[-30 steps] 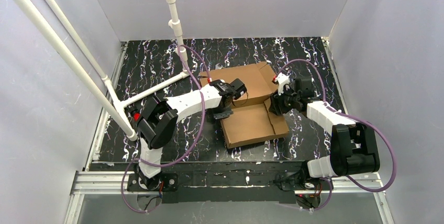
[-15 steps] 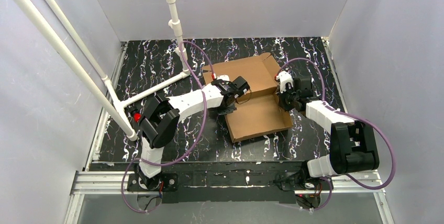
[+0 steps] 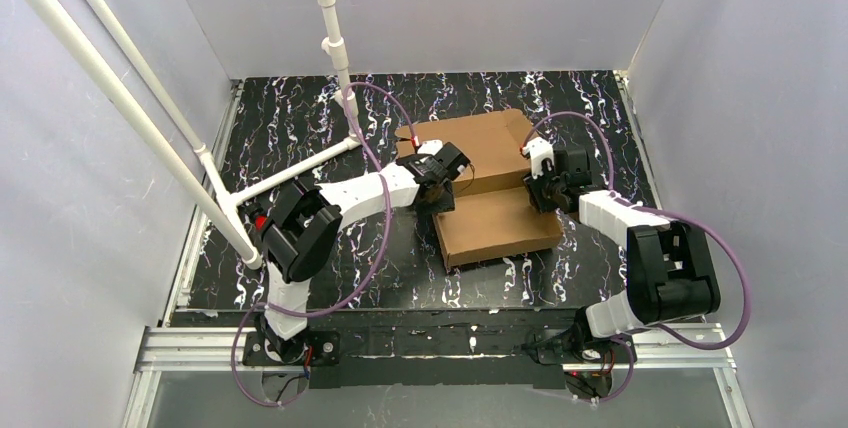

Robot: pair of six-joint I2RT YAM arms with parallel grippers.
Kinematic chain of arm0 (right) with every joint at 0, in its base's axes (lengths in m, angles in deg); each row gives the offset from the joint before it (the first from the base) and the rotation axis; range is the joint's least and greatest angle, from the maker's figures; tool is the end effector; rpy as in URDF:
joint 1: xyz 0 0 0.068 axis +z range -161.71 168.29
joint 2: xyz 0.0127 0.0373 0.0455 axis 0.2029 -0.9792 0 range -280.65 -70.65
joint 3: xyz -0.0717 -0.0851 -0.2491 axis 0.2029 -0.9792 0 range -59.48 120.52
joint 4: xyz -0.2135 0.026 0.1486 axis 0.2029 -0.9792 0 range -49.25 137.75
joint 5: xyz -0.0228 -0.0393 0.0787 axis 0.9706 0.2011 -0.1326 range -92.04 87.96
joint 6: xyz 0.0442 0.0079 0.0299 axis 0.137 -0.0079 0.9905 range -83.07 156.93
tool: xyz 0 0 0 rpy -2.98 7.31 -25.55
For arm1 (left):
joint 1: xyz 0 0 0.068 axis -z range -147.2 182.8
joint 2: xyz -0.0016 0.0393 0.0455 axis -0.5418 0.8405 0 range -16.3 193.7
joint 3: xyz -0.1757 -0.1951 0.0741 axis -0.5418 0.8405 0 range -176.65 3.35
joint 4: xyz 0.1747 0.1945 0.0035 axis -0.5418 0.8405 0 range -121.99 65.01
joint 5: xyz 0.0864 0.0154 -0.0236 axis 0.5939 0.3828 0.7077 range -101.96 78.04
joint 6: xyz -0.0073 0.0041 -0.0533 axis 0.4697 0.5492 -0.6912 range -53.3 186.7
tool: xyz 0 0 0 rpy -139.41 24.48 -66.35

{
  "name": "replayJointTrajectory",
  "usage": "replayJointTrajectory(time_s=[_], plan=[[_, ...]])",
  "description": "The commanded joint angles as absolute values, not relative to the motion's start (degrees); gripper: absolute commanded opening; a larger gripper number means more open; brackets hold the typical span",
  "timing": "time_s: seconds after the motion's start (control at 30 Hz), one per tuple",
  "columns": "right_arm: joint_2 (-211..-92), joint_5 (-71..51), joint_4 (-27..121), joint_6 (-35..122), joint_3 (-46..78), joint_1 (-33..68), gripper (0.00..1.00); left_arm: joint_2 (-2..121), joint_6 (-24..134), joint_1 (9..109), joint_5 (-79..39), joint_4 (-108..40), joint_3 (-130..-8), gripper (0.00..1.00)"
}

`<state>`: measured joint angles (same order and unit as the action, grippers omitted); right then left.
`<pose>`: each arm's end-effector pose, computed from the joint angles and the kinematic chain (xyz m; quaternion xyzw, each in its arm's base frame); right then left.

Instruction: Fold the paper box

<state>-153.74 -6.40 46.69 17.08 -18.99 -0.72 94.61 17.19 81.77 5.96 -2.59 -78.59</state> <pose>0.2825 0.0577 0.1783 -0.2587 0.8816 0.0045 0.3947 0.2802 -0.3051 0.2020 -0.0469 0.9502 -0.1061 0.2892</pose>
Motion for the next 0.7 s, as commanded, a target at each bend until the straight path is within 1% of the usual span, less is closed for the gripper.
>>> replayJointTrajectory(time_s=[0.0,0.1,0.17,0.23,0.3,0.43,0.5,0.57,0.63,0.67], plan=[[-153.4,-9.7,45.4,16.1,-18.0,-1.4,0.48,89.4,19.0,80.5,3.5,-6.8,-77.3,0.42],[-152.1,-12.8,43.6,15.9,-17.6,-2.8,0.59,86.0,22.6,80.4,1.3,-11.2,-74.9,0.57],[-150.7,-14.6,42.8,15.9,-17.5,-3.9,0.66,83.5,25.1,80.4,-0.9,-14.1,-73.1,0.65],[-149.2,-16.7,42.5,15.9,-17.7,-5.3,0.73,81.6,26.7,80.4,-2.4,-14.9,-72.2,0.69],[-148.0,-18.6,41.4,15.4,-17.6,-6.3,0.77,80.0,28.1,80.5,-4.1,-15.5,-71.3,0.70],[-145.9,-22.6,39.0,13.1,-17.0,-8.7,0.83,75.6,29.7,80.5,-6.9,-16.0,-68.6,0.71],[-144.9,-26.3,36.1,10.5,-16.4,-9.9,0.85,72.3,30.8,80.4,-7.5,-16.3,-66.3,0.74],[-143.7,-29.6,33.3,6.9,-15.8,-11.1,0.85,68.4,31.7,80.5,-7.5,-16.3,-63.8,0.81],[-142.3,-33.2,31.5,5.2,-15.1,-14.0,0.86,63.2,31.8,80.1,-8.3,-16.9,-60.6,0.89],[-142.1,-35.4,30.8,4.6,-14.9,-15.3,0.86,60.6,31.4,79.7,-9.1,-17.6,-58.6,0.91]])
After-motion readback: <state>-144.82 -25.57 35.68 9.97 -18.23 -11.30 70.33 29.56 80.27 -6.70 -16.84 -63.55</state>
